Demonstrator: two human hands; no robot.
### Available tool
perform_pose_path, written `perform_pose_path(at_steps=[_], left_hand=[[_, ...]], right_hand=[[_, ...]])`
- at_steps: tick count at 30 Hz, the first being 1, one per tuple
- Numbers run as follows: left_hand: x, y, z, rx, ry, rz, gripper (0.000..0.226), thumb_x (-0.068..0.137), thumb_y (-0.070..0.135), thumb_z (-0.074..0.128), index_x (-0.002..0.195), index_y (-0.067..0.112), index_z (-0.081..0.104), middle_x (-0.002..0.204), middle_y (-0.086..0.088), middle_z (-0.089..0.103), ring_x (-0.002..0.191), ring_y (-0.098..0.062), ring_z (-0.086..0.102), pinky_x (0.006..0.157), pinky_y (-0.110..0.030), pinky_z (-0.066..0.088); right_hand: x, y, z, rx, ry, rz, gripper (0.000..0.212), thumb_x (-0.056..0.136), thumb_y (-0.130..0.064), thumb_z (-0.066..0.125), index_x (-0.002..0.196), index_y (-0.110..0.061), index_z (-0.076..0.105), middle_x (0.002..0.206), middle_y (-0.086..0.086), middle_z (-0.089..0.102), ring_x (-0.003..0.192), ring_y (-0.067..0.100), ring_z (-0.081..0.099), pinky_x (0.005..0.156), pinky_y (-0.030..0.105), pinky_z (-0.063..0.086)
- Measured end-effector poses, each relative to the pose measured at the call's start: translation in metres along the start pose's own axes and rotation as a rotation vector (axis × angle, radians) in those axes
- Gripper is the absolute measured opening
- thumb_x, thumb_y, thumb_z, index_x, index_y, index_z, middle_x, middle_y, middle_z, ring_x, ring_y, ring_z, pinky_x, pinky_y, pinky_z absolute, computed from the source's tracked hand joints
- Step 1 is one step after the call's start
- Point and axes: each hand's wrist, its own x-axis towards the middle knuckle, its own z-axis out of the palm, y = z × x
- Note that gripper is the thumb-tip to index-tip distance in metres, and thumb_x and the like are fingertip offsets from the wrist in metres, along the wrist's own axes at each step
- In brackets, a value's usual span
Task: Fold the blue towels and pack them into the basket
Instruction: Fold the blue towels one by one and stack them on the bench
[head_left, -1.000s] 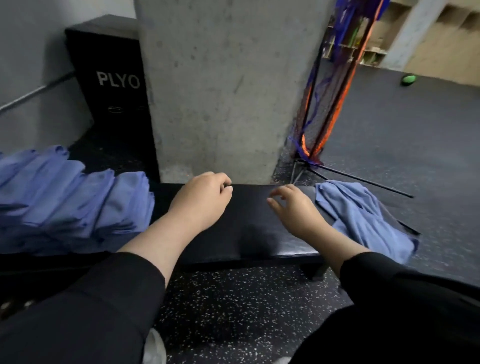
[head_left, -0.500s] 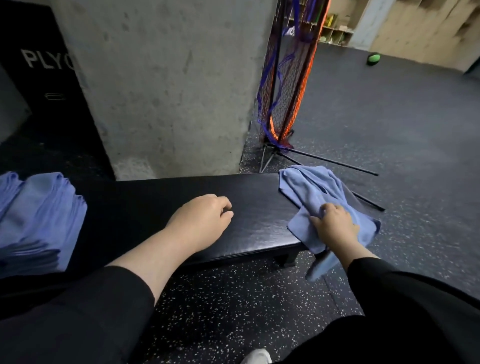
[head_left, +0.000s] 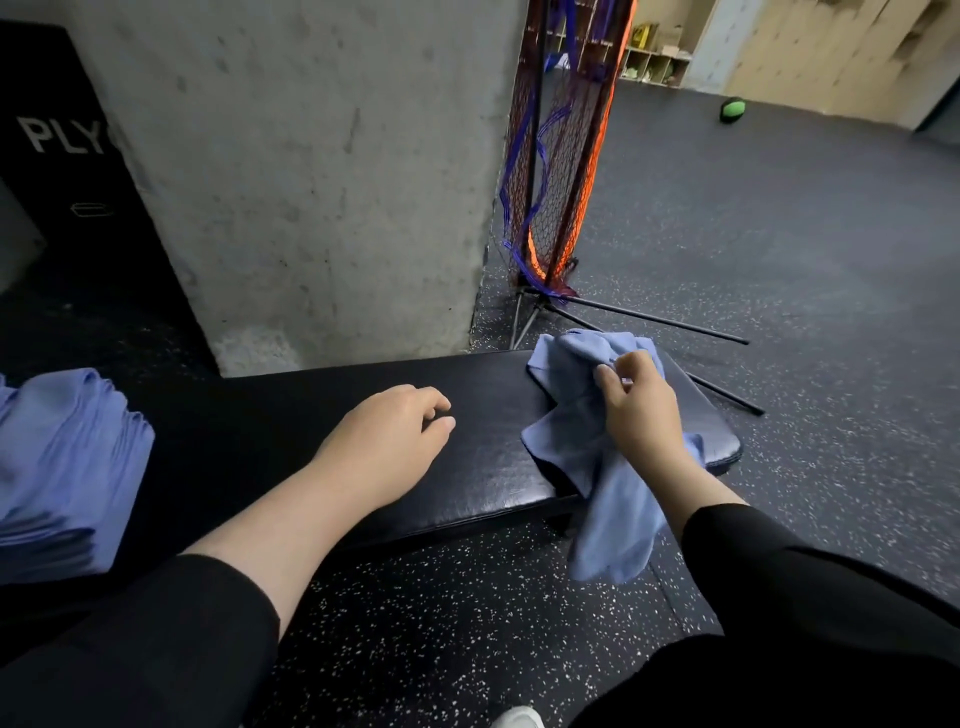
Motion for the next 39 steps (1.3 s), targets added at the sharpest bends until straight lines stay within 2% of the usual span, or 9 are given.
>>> perform_pose_path(at_steps=[9, 14, 17, 21, 25, 28, 33, 37, 39], left_hand=[[-0.018, -0.005, -0.008, -0.022, 0.026, -0.001, 0.033, 0.102, 0.042, 0.049, 0.130, 0.031, 0.061, 0.111, 0.015, 0.058, 0.105, -0.009, 0.057, 0.091, -0.031, 0.048], [-0.019, -0.010, -0.008, -0.021, 0.010, -0.004, 0.035, 0.103, 0.044, 0.048, 0.132, 0.031, 0.060, 0.112, 0.014, 0.058, 0.106, -0.010, 0.058, 0.094, -0.034, 0.050], [-0.017, -0.009, -0.006, -0.014, -0.001, 0.006, 0.036, 0.103, 0.044, 0.048, 0.134, 0.031, 0.059, 0.115, 0.014, 0.058, 0.108, -0.010, 0.057, 0.094, -0.034, 0.049], [-0.016, -0.007, -0.005, -0.021, -0.016, 0.005, 0.037, 0.103, 0.044, 0.048, 0.135, 0.030, 0.057, 0.119, 0.013, 0.058, 0.111, -0.011, 0.057, 0.096, -0.035, 0.049], [-0.017, -0.007, -0.005, -0.024, -0.024, 0.009, 0.039, 0.103, 0.045, 0.048, 0.138, 0.031, 0.056, 0.124, 0.014, 0.058, 0.113, -0.010, 0.057, 0.097, -0.034, 0.049], [-0.018, -0.008, -0.007, -0.064, -0.014, -0.003, 0.041, 0.102, 0.045, 0.049, 0.140, 0.031, 0.053, 0.131, 0.014, 0.057, 0.119, -0.009, 0.055, 0.101, -0.034, 0.047], [-0.023, -0.009, -0.015, -0.253, -0.002, -0.041, 0.047, 0.100, 0.050, 0.051, 0.144, 0.037, 0.048, 0.137, 0.017, 0.055, 0.123, -0.003, 0.052, 0.099, -0.027, 0.042], [-0.028, -0.011, -0.024, -0.454, -0.037, -0.083, 0.056, 0.098, 0.052, 0.054, 0.149, 0.034, 0.044, 0.142, 0.017, 0.053, 0.122, 0.003, 0.048, 0.101, -0.021, 0.036], [-0.031, -0.013, -0.027, -0.534, -0.075, -0.116, 0.059, 0.096, 0.052, 0.058, 0.149, 0.032, 0.044, 0.141, 0.018, 0.052, 0.123, 0.003, 0.048, 0.102, -0.019, 0.035]], right_hand=[[0.000, -0.021, -0.004, 0.121, -0.008, 0.080, 0.020, 0.099, -0.028, 0.056, 0.092, -0.010, 0.052, 0.090, 0.009, 0.062, 0.088, 0.031, 0.058, 0.071, 0.030, 0.033], [0.003, -0.030, -0.022, 0.270, 0.213, 0.073, 0.018, 0.103, -0.032, 0.051, 0.101, -0.015, 0.049, 0.089, 0.001, 0.056, 0.086, 0.021, 0.051, 0.074, 0.028, 0.033], [0.005, -0.036, -0.027, 0.344, 0.229, 0.072, 0.019, 0.103, -0.033, 0.051, 0.100, -0.015, 0.051, 0.081, -0.005, 0.053, 0.075, 0.014, 0.049, 0.072, 0.030, 0.038], [0.008, -0.052, -0.040, 0.464, 0.261, 0.084, 0.020, 0.104, -0.034, 0.050, 0.102, -0.014, 0.051, 0.082, -0.007, 0.051, 0.069, 0.004, 0.046, 0.059, 0.014, 0.039], [0.007, -0.072, -0.053, 0.549, 0.292, -0.011, 0.017, 0.105, -0.033, 0.047, 0.098, -0.017, 0.050, 0.081, -0.007, 0.049, 0.069, 0.003, 0.044, 0.060, 0.012, 0.039], [0.004, -0.097, -0.057, 0.619, 0.252, -0.032, 0.017, 0.104, -0.036, 0.047, 0.094, -0.023, 0.051, 0.079, -0.009, 0.048, 0.069, 0.004, 0.043, 0.068, 0.024, 0.041], [-0.017, -0.147, -0.041, 0.736, 0.070, -0.100, 0.017, 0.104, -0.030, 0.051, 0.097, -0.016, 0.057, 0.069, -0.013, 0.048, 0.061, -0.002, 0.044, 0.063, 0.021, 0.041], [-0.034, -0.176, -0.016, 0.810, -0.105, -0.020, 0.029, 0.099, -0.040, 0.053, 0.100, -0.013, 0.062, 0.088, 0.004, 0.058, 0.083, 0.013, 0.055, 0.086, 0.047, 0.053], [-0.041, -0.190, -0.004, 0.889, -0.186, 0.040, 0.025, 0.098, -0.041, 0.054, 0.095, -0.018, 0.065, 0.091, 0.007, 0.064, 0.089, 0.017, 0.061, 0.094, 0.050, 0.052]])
